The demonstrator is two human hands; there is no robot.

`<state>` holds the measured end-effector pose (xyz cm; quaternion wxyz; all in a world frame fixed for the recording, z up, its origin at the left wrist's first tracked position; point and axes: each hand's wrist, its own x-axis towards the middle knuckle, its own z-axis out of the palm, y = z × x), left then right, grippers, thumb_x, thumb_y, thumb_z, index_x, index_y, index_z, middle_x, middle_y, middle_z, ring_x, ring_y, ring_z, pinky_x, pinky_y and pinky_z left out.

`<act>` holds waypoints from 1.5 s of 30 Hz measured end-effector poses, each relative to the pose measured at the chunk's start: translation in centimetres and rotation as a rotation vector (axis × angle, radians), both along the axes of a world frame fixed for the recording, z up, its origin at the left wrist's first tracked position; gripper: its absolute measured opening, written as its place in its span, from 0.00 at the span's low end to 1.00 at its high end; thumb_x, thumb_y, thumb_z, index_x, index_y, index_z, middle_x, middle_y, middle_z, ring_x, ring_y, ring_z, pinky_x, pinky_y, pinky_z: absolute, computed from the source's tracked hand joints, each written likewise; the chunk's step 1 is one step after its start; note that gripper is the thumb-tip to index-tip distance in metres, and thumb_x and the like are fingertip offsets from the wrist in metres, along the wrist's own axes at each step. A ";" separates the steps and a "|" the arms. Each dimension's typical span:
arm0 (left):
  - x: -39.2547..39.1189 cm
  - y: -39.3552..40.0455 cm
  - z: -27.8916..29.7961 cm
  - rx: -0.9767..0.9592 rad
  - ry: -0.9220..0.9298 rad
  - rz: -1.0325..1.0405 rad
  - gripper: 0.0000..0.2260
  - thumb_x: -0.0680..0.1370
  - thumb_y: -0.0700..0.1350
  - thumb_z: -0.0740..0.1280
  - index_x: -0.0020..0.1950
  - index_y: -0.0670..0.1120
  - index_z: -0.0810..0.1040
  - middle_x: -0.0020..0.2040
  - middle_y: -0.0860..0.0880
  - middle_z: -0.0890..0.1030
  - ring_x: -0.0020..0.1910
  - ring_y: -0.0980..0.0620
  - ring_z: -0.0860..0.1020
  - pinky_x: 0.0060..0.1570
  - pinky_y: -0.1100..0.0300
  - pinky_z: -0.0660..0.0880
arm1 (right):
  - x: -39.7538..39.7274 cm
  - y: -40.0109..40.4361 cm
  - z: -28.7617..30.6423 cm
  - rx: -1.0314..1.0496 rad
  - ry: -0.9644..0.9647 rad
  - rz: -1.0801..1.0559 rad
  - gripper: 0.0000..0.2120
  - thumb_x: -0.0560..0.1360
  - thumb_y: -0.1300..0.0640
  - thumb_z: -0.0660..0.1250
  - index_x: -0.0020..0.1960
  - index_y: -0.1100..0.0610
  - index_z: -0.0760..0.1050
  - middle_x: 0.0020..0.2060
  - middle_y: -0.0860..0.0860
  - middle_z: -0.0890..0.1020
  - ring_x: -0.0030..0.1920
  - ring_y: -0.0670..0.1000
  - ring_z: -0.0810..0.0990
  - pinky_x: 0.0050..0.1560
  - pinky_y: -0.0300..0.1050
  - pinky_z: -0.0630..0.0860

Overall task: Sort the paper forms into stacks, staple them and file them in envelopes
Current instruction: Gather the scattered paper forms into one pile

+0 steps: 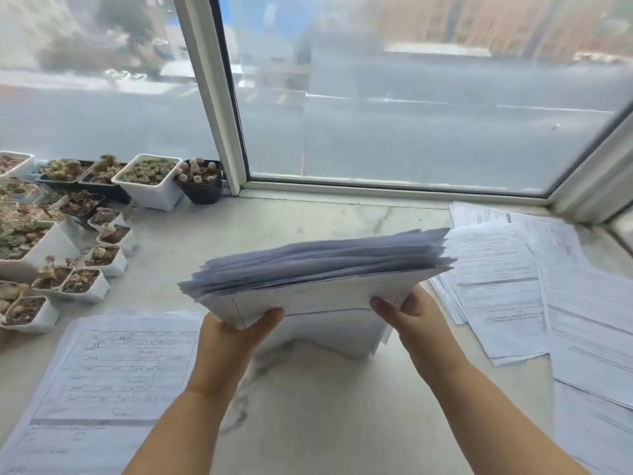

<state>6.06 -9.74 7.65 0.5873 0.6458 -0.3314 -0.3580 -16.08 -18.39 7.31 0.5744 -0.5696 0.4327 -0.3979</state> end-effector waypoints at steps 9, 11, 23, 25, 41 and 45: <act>1.4 0.7 -1.3 -0.061 0.055 -0.011 0.20 0.65 0.45 0.79 0.54 0.44 0.79 0.50 0.50 0.85 0.51 0.51 0.82 0.48 0.60 0.79 | -0.6 0.7 -0.4 -0.007 -0.032 0.013 0.20 0.70 0.59 0.71 0.62 0.56 0.75 0.56 0.51 0.83 0.59 0.51 0.81 0.59 0.50 0.77; 0.4 1.3 -2.5 -0.012 0.065 -0.001 0.21 0.66 0.48 0.77 0.56 0.45 0.78 0.52 0.48 0.84 0.55 0.48 0.81 0.54 0.54 0.76 | 0.0 1.4 -2.3 0.035 0.002 -0.021 0.22 0.69 0.57 0.71 0.63 0.55 0.75 0.57 0.50 0.83 0.61 0.50 0.80 0.63 0.53 0.75; -1.7 3.2 0.5 -0.104 -0.216 0.172 0.20 0.73 0.49 0.74 0.59 0.46 0.71 0.54 0.50 0.80 0.55 0.61 0.78 0.55 0.72 0.71 | 0.6 4.7 2.7 -0.257 0.025 -0.201 0.09 0.74 0.54 0.66 0.54 0.51 0.77 0.43 0.38 0.84 0.47 0.37 0.81 0.46 0.27 0.73; -1.4 3.6 -1.8 0.023 -0.209 0.149 0.26 0.67 0.58 0.73 0.60 0.52 0.69 0.56 0.50 0.79 0.59 0.54 0.77 0.60 0.58 0.73 | 0.6 5.3 0.2 -0.229 0.140 -0.199 0.07 0.71 0.54 0.68 0.50 0.51 0.77 0.37 0.34 0.82 0.41 0.34 0.79 0.43 0.25 0.71; -5.0 6.8 -5.8 0.188 -0.237 0.128 0.15 0.81 0.34 0.58 0.58 0.54 0.64 0.51 0.63 0.73 0.49 0.70 0.72 0.43 0.81 0.63 | -0.8 7.8 -5.9 0.170 0.184 -0.036 0.18 0.79 0.65 0.61 0.54 0.41 0.74 0.54 0.42 0.81 0.59 0.48 0.78 0.58 0.46 0.74; -3.5 8.4 -3.4 0.170 -0.349 0.188 0.07 0.82 0.39 0.60 0.57 0.48 0.69 0.46 0.59 0.77 0.45 0.65 0.76 0.37 0.75 0.67 | 0.3 8.1 -3.8 0.264 0.108 -0.087 0.13 0.78 0.65 0.62 0.53 0.48 0.75 0.51 0.48 0.83 0.53 0.50 0.81 0.49 0.46 0.76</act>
